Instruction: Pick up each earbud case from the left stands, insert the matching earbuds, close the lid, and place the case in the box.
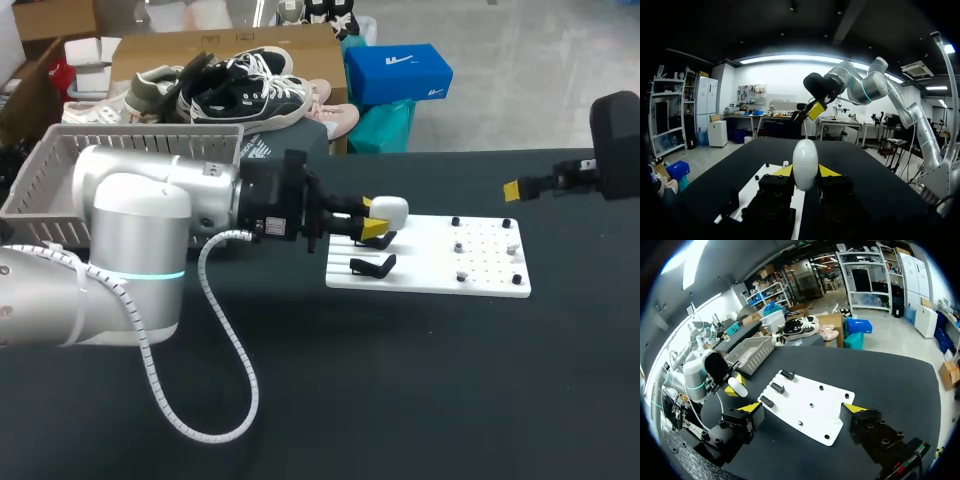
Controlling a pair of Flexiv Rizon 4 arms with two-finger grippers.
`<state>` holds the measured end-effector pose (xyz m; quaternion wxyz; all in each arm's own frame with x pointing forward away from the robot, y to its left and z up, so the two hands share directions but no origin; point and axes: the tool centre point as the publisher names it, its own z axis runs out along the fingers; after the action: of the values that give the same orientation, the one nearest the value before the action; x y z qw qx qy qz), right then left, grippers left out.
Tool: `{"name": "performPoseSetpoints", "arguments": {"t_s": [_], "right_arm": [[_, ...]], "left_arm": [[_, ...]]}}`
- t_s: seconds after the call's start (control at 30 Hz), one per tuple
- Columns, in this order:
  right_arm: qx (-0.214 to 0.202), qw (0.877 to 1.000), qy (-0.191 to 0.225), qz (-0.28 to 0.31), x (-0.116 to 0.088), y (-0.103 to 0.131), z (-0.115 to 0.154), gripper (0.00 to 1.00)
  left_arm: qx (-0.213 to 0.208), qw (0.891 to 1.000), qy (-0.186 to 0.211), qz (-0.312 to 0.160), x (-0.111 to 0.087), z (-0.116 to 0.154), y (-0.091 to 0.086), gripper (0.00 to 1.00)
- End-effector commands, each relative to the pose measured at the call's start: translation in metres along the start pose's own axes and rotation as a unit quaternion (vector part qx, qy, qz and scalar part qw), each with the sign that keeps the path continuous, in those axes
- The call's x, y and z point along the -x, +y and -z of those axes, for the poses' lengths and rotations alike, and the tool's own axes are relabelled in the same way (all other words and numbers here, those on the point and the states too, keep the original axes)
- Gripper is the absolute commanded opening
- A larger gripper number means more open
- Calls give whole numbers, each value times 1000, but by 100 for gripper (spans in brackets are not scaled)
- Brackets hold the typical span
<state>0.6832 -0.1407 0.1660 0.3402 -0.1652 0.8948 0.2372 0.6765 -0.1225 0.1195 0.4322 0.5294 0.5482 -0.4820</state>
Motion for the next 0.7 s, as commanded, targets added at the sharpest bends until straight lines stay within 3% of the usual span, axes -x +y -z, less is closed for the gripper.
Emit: {"name": "performPoseSetpoints", "arguments": {"t_s": [0.03,0.27,0.7], "right_arm": [[-2,1000,4,12,-3,22,6,100],[16,999,25,37,-6,52,1,100],[40,997,56,43,-19,77,-16,100]], "left_arm": [[-22,1000,-2,2,-4,-4,4,0],[-28,1000,-7,-2,-5,-7,4,0],[-27,999,-9,-31,-6,-9,8,0]]}}
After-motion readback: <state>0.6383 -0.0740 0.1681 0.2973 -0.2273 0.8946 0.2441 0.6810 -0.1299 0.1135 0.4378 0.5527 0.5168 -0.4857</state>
